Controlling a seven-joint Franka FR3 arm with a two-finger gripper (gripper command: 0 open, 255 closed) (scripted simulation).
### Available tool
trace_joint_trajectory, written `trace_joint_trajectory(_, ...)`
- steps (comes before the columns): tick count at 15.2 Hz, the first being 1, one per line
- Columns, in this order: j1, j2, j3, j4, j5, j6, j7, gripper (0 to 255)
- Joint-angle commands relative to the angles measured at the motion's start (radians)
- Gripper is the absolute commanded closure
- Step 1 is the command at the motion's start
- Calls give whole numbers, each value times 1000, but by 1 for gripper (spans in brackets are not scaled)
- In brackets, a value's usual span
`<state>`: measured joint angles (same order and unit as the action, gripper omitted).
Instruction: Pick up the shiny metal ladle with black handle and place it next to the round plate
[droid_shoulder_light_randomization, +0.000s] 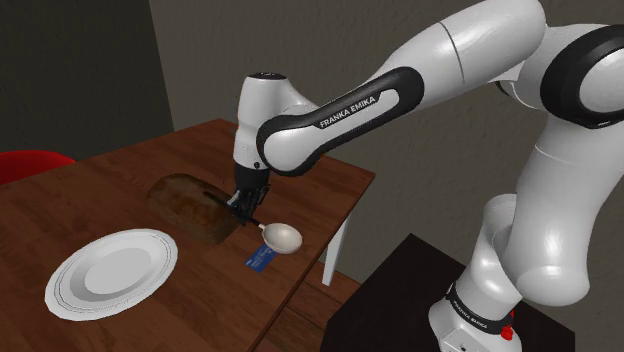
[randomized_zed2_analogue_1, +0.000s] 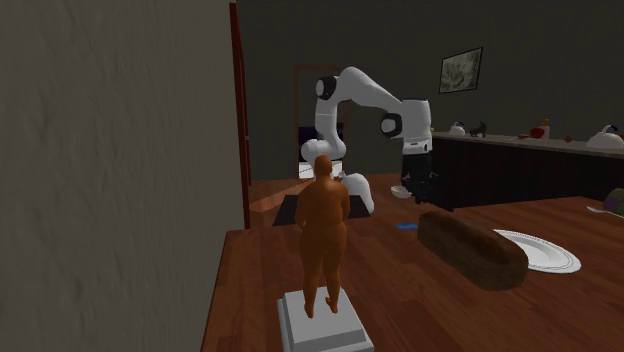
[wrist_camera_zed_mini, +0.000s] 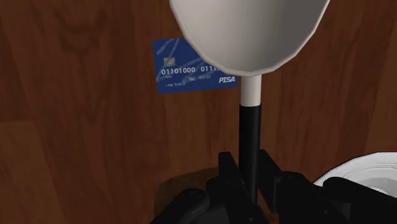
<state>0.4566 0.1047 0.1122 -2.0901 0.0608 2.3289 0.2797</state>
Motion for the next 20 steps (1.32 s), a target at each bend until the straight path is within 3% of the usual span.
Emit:
trace_joint_trajectory(1, 28, 15, 19, 23, -15, -5, 57, 255)
trace_joint_trajectory(11, 172, 127, 95, 171, -98, -37, 323, 255)
trace_joint_trajectory(20, 322, 297, 129, 415, -184, -118, 534, 255)
